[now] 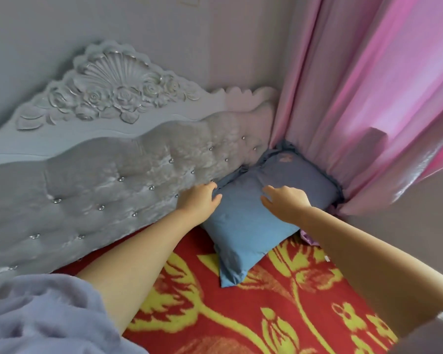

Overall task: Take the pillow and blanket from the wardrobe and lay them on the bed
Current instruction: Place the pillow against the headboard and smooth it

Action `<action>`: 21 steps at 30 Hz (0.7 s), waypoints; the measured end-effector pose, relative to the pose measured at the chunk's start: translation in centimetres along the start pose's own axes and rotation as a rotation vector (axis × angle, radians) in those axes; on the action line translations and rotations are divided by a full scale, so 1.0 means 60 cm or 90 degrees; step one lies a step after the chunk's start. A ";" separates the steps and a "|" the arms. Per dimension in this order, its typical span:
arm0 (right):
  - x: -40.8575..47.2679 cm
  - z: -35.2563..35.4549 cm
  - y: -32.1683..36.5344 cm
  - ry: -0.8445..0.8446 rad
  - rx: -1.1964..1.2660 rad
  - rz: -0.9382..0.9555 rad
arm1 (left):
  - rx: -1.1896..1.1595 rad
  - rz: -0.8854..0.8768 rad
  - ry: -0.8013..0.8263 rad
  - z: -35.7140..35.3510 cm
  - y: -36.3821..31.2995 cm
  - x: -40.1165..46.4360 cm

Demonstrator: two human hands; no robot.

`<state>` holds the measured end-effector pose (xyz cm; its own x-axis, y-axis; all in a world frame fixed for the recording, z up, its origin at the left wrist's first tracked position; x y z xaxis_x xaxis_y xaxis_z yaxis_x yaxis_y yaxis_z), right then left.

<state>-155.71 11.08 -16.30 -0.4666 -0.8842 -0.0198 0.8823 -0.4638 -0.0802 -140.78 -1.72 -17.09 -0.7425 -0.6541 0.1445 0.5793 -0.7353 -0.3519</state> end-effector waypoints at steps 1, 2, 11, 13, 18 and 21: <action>-0.003 0.008 0.029 -0.002 0.001 -0.011 | -0.002 -0.016 0.003 0.012 0.010 -0.011; -0.004 0.016 0.059 -0.006 0.009 -0.018 | -0.003 -0.030 -0.001 0.029 0.024 -0.020; -0.060 0.083 0.157 -0.093 0.037 -0.071 | 0.041 -0.124 0.043 0.110 0.051 -0.028; -0.087 0.102 0.112 -0.130 0.040 -0.126 | 0.038 -0.169 0.071 0.104 -0.013 -0.019; -0.179 0.095 0.019 -0.160 0.030 -0.254 | 0.010 -0.277 0.109 0.066 -0.163 -0.050; -0.236 0.084 -0.026 -0.154 0.034 -0.304 | 0.019 -0.311 0.129 0.037 -0.210 -0.078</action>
<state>-150.19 24.03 -10.89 -0.7951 -0.5581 0.2375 0.5798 -0.8143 0.0276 -143.84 10.19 -11.27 -0.9766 -0.1890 0.1028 0.1569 -0.9526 -0.2607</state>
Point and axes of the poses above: each hand's wrist, its own x-axis towards the middle knuckle, its own z-axis out of the back of the hand, y = z × x, the point moved 10 cm from there along x, towards the middle knuckle
